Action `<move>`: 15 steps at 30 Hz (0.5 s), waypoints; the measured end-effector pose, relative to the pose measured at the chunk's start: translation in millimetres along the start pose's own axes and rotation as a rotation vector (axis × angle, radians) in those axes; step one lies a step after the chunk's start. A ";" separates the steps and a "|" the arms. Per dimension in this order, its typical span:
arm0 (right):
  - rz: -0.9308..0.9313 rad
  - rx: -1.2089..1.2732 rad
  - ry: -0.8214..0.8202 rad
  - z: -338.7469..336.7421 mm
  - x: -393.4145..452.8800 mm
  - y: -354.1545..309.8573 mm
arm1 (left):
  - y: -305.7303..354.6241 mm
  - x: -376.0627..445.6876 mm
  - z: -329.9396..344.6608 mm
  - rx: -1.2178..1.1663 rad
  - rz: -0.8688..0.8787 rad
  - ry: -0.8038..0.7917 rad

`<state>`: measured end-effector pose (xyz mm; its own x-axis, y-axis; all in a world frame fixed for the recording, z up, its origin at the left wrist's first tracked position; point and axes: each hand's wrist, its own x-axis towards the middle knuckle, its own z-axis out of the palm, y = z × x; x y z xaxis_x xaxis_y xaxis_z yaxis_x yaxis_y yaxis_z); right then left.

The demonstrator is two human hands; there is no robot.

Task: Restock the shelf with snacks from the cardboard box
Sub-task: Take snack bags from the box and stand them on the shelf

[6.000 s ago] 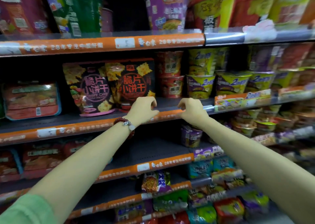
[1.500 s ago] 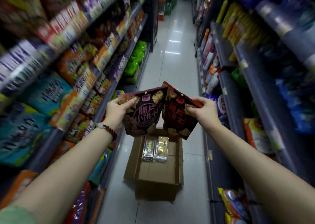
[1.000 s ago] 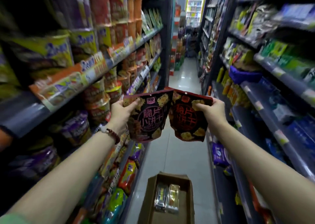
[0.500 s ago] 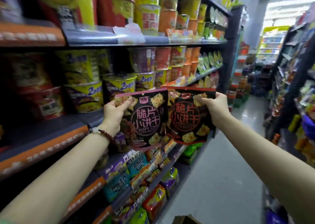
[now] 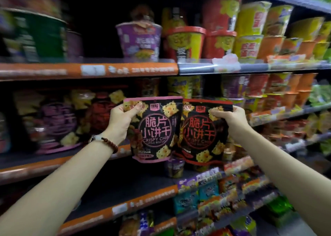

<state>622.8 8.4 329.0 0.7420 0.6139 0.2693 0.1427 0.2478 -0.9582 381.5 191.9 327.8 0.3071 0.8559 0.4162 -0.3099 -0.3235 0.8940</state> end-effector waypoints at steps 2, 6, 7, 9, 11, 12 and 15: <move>-0.008 0.039 -0.059 35.9 -1.6 1.8 | 12.7 -2.9 -37.0 0.018 0.022 0.053; 0.005 0.100 -0.144 101.9 -9.7 5.1 | 34.8 -9.5 -106.0 0.089 0.044 0.154; 0.007 0.116 -0.168 116.6 -10.9 5.7 | 39.9 -11.2 -121.6 0.092 0.048 0.170; 0.000 0.133 -0.216 145.1 -16.4 3.3 | 49.6 -16.5 -148.3 0.105 0.060 0.207; -0.020 0.159 -0.240 171.4 -21.4 0.1 | 57.4 -19.8 -172.7 0.122 0.077 0.254; -0.023 0.178 -0.250 183.4 -24.1 -1.8 | 60.9 -21.0 -183.6 0.129 0.087 0.279; -0.035 0.215 -0.279 216.7 -26.5 -4.4 | 68.7 -22.4 -212.7 0.139 0.111 0.342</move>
<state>460.6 153.5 347.0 0.5275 0.7761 0.3456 0.0016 0.4058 -0.9139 162.0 236.3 344.7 -0.0468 0.8902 0.4532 -0.1920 -0.4533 0.8705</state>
